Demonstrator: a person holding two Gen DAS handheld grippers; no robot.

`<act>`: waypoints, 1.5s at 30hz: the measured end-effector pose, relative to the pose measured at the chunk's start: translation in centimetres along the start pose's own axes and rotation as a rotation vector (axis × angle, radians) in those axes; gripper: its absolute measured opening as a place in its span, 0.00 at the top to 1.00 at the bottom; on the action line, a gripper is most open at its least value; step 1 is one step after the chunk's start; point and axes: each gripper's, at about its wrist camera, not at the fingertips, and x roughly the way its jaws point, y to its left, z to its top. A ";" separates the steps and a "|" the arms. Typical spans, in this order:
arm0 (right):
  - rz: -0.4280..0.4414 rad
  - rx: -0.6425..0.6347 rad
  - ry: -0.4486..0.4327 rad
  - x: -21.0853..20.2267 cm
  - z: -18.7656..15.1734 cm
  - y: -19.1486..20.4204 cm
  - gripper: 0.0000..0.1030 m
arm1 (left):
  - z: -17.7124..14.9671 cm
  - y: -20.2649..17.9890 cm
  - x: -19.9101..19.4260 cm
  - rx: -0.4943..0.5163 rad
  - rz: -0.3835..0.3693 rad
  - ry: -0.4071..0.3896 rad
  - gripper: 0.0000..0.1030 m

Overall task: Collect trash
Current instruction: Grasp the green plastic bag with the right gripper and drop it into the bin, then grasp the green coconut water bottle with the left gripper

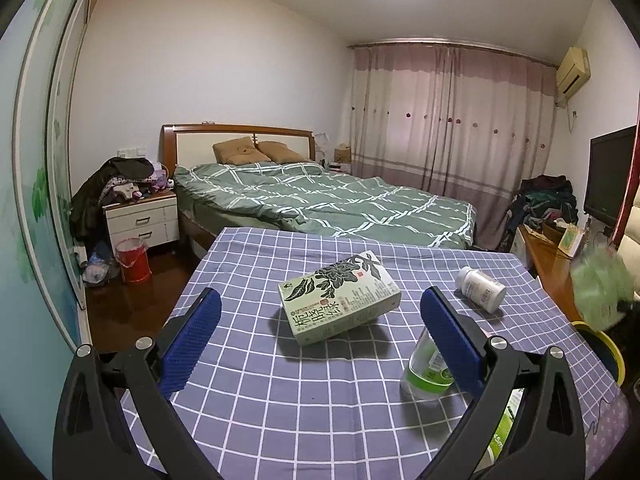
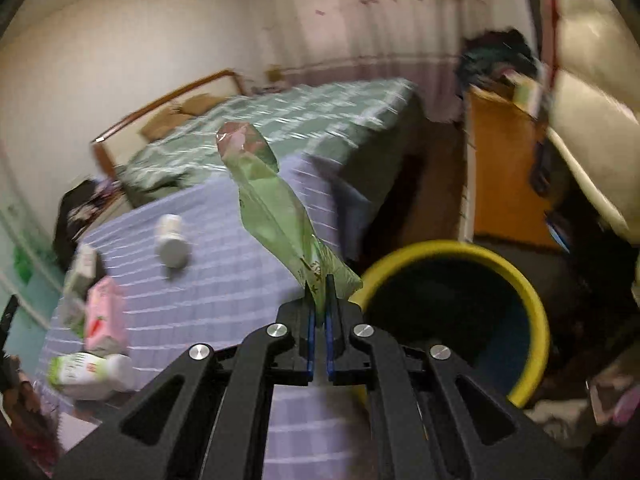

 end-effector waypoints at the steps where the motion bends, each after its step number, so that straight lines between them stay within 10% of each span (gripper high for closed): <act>1: -0.021 0.019 0.008 0.2 -0.3 -1.1 0.96 | 0.0 0.0 -0.1 0.001 -0.001 -0.001 0.05; 9: -0.127 0.150 0.078 2.3 -2.9 -6.4 0.94 | -0.1 -0.6 -0.2 0.026 -0.011 -0.002 0.05; 15: -0.149 0.181 0.096 2.9 -3.8 -7.2 0.67 | -0.1 -0.9 -0.4 0.044 -0.012 -0.006 0.05; 21: -0.121 0.173 0.075 2.2 -3.7 -6.2 0.64 | -0.2 -1.6 -0.7 0.068 -0.045 -0.006 0.05; 33: -0.056 0.150 0.050 0.9 -3.6 -4.7 0.57 | -2.2 -6.7 0.2 0.255 -0.485 0.231 0.05; 45: -0.003 0.136 0.079 1.8 -4.0 -3.6 0.55 | -5.2 -8.6 3.1 0.280 -0.695 0.479 0.05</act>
